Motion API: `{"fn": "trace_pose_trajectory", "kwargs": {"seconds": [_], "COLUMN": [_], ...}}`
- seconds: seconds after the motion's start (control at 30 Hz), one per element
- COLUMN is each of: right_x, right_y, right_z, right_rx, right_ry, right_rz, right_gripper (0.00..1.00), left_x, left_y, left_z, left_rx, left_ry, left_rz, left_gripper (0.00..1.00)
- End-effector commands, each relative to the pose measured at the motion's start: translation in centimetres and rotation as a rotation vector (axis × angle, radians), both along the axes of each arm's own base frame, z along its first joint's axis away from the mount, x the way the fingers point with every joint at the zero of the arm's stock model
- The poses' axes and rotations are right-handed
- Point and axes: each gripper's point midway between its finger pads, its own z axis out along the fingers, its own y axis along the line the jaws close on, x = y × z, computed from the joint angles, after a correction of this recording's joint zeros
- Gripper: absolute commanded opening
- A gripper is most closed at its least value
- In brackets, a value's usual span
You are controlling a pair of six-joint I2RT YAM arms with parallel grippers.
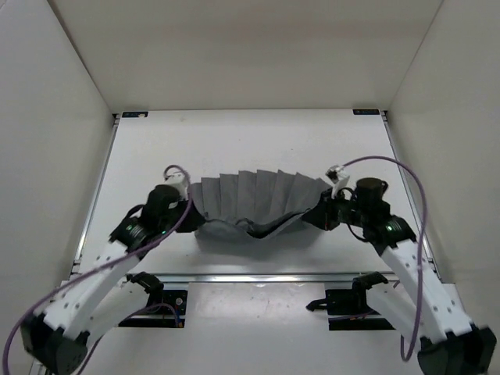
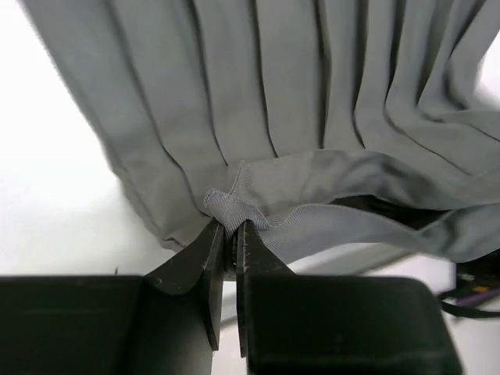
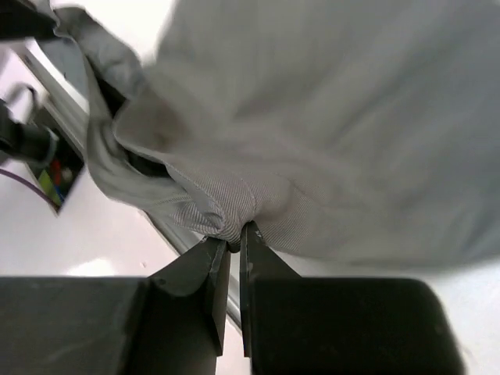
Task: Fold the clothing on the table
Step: Fold the skirt
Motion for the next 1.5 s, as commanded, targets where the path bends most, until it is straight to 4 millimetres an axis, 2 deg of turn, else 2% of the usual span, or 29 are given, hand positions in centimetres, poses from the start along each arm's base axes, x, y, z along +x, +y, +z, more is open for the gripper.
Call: {"fn": "trace_pose_trajectory", "kwargs": {"seconds": [0.0,0.03,0.07,0.1,0.13,0.2,0.23,0.37,0.47,0.57,0.73,0.77,0.8,0.83,0.87,0.9,0.93,0.97,1.0,1.03,1.07,1.1,1.13,1.17,1.23,1.3,1.33,1.37,1.47], "right_x": [-1.6,-1.7,-1.4,-1.3,-0.8,0.7,1.9,6.9,9.1,9.7,11.6,12.1,12.7,13.5,14.1,15.0,15.8,16.2,16.5,16.5,16.9,17.0,16.6,16.6,15.7,14.7,13.9,13.0,11.1], "right_y": [-0.7,-1.3,-1.7,-1.6,-1.7,-1.6,-1.8,-4.0,-5.9,-6.9,-8.1,-8.3,-8.2,-8.3,-8.2,-8.4,-8.8,-9.0,-9.3,-9.4,-9.7,-9.8,-9.8,-10.3,-10.5,-11.3,-11.8,-12.3,-12.9], "right_z": [2.8,2.6,2.8,3.2,2.7,2.9,2.5,2.0,-0.4,-2.4,-4.2,-4.6,-4.6,-5.0,-5.6,-4.9,-5.2,-6.0,-6.2,-6.3,-5.9,-5.2,-5.4,-4.9,-4.8,-4.2,-4.7,-5.0,-5.2], "right_rx": [0.067,0.072,0.076,0.099,0.109,0.109,0.075,-0.022,-0.038,-0.092,-0.102,-0.109,-0.103,-0.111,-0.125,-0.127,-0.137,-0.153,-0.162,-0.177,-0.191,-0.205,-0.219,-0.234,-0.256,-0.264,-0.276,-0.283,-0.294], "right_ry": [-0.06,-0.047,-0.055,-0.059,-0.027,-0.061,-0.059,-0.076,0.023,0.064,0.095,0.1,0.094,0.099,0.112,0.101,0.134,0.167,0.205,0.225,0.212,0.186,0.191,0.167,0.165,0.169,0.197,0.236,0.288], "right_rz": [-0.052,-0.061,-0.068,-0.05,-0.05,-0.049,-0.073,-0.208,-0.313,-0.379,-0.463,-0.476,-0.483,-0.499,-0.491,-0.498,-0.512,-0.515,-0.52,-0.53,-0.545,-0.554,-0.562,-0.589,-0.608,-0.643,-0.658,-0.677,-0.691], "right_gripper": [0.0,0.0,0.0,0.0,0.0,0.01,0.0,0.01,0.0,0.0,0.0,0.0,0.0,0.0,0.0,0.0,0.0,0.03,0.16,0.25,0.29,0.4,0.53,0.54,0.73,0.75,0.75,0.75,0.75], "left_x": [-1.7,-1.8,-1.7,-1.2,-0.4,1.3,1.9,6.8,10.9,13.5,18.3,18.9,19.7,20.8,21.1,21.6,22.0,22.3,22.4,22.2,22.0,22.0,21.6,21.2,20.2,18.9,17.9,17.1,14.9], "left_y": [2.4,3.2,3.2,3.2,3.0,2.3,1.8,1.6,0.4,0.5,-0.4,-0.6,-0.9,-1.2,-1.6,-1.7,-2.4,-2.1,-2.0,-1.8,-1.2,-1.1,-0.7,-0.4,-0.1,-0.4,-1.2,-1.1,-1.6], "left_z": [3.9,4.1,5.2,5.4,5.4,5.2,4.7,5.1,4.5,3.5,0.6,0.3,-0.7,-1.5,-2.5,-2.5,-2.4,-2.7,-2.4,-2.6,-2.6,-2.3,-2.2,-2.2,-2.3,-3.3,-3.9,-4.6,-6.5], "left_rx": [-0.143,-0.141,-0.148,-0.15,-0.154,-0.139,-0.118,-0.098,-0.036,0.03,0.074,0.08,0.103,0.104,0.109,0.1,0.075,0.074,0.068,0.07,0.074,0.074,0.07,0.074,0.079,0.096,0.103,0.123,0.126], "left_ry": [-0.07,-0.065,-0.084,-0.084,-0.091,-0.116,-0.103,-0.144,-0.128,-0.118,-0.061,-0.064,-0.046,-0.036,-0.015,-0.017,-0.019,-0.013,-0.023,-0.021,-0.028,-0.032,-0.032,-0.031,-0.02,0.008,0.014,0.027,0.076], "left_rz": [0.114,0.133,0.11,0.103,0.103,0.112,0.108,0.162,0.166,0.175,0.187,0.189,0.183,0.178,0.17,0.159,0.14,0.145,0.144,0.146,0.154,0.161,0.16,0.163,0.147,0.131,0.102,0.113,0.101], "left_gripper": [0.0,0.0,0.0,0.0,0.0,0.0,0.0,0.0,0.0,0.0,0.0,0.03,0.19,0.28,0.32,0.4,0.51,0.55,0.56,0.57,0.58,0.62,0.65,0.65,0.65,0.65,0.63,0.61,0.51]}}
